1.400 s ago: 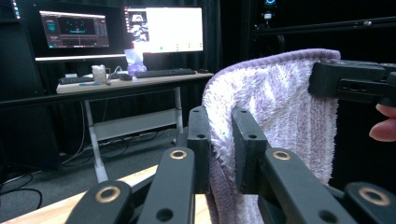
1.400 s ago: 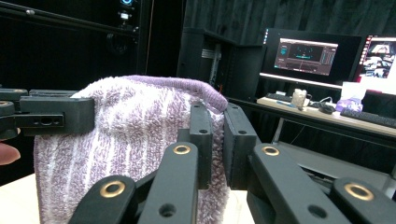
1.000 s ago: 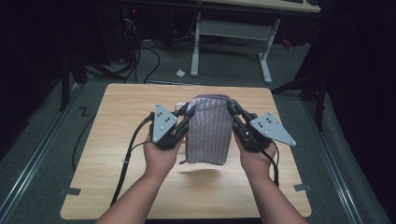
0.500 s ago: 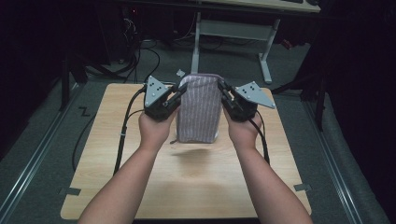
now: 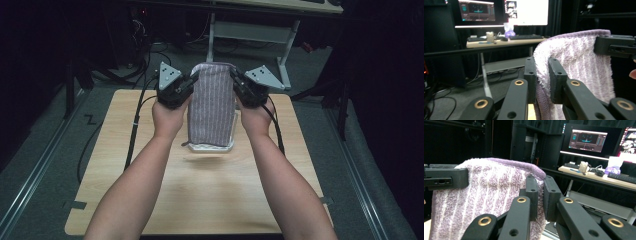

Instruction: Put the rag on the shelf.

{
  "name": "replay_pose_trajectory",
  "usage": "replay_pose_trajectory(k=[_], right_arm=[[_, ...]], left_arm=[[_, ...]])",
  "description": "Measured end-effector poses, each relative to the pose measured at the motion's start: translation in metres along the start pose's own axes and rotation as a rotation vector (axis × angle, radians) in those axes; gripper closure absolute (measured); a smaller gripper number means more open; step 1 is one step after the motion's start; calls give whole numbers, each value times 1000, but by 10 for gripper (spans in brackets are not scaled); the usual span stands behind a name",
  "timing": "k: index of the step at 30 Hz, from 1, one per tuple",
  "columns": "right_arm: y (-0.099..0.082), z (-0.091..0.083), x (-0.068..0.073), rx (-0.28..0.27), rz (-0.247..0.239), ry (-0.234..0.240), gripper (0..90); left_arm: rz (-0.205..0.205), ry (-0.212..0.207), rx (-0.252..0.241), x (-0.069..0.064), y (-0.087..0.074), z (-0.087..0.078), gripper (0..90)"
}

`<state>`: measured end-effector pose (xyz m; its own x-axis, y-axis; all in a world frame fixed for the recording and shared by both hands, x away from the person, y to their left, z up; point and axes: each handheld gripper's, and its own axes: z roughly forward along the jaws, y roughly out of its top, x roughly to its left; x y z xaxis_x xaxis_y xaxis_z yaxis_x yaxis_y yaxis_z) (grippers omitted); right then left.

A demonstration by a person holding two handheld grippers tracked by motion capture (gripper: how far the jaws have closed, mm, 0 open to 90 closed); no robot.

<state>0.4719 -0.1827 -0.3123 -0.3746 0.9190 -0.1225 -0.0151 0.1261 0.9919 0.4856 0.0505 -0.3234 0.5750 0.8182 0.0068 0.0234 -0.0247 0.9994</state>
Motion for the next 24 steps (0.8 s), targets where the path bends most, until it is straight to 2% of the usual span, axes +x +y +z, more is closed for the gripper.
replay_pose_trajectory(k=[2, 5, 9, 10, 11, 12, 13, 15, 17, 21, 22, 23, 24], right_arm=[[-1, 9, -2, 22, -26, -9, 846], [-3, 21, -6, 58, -46, -17, 846], [-8, 32, -11, 102, -69, -31, 846], [-14, 38, -13, 133, -70, -27, 845], [-14, 38, -13, 133, -70, -27, 845], [-21, 44, -14, 165, -77, -25, 845], [-21, 44, -14, 165, -77, -25, 845], [-32, 52, -16, 218, -68, -19, 845], [-37, 54, -17, 231, -64, -20, 845], [-53, 60, -21, 292, -39, -17, 827], [-56, 61, -22, 308, -22, -16, 799], [-61, 63, -25, 330, 1, -1, 748], [-61, 63, -25, 330, 1, -1, 748]], left_arm=[[4, 23, 33, 5, -2, 11, 789], [20, 26, 55, 8, -4, 19, 788], [21, 35, 104, 13, -12, 35, 785], [13, 35, 122, 14, -15, 38, 784], [6, 36, 143, 16, -19, 41, 784], [-6, 34, 166, 18, -23, 45, 783], [-18, 30, 192, 20, -26, 48, 783], [-42, 21, 233, 24, -34, 54, 780], [-71, 8, 266, 25, -41, 57, 778], [-103, -13, 284, 26, -50, 60, 749], [-119, -17, 281, 28, -52, 60, 727], [-126, -14, 276, 28, -52, 59, 635], [-132, -7, 272, 29, -52, 59, 635]])
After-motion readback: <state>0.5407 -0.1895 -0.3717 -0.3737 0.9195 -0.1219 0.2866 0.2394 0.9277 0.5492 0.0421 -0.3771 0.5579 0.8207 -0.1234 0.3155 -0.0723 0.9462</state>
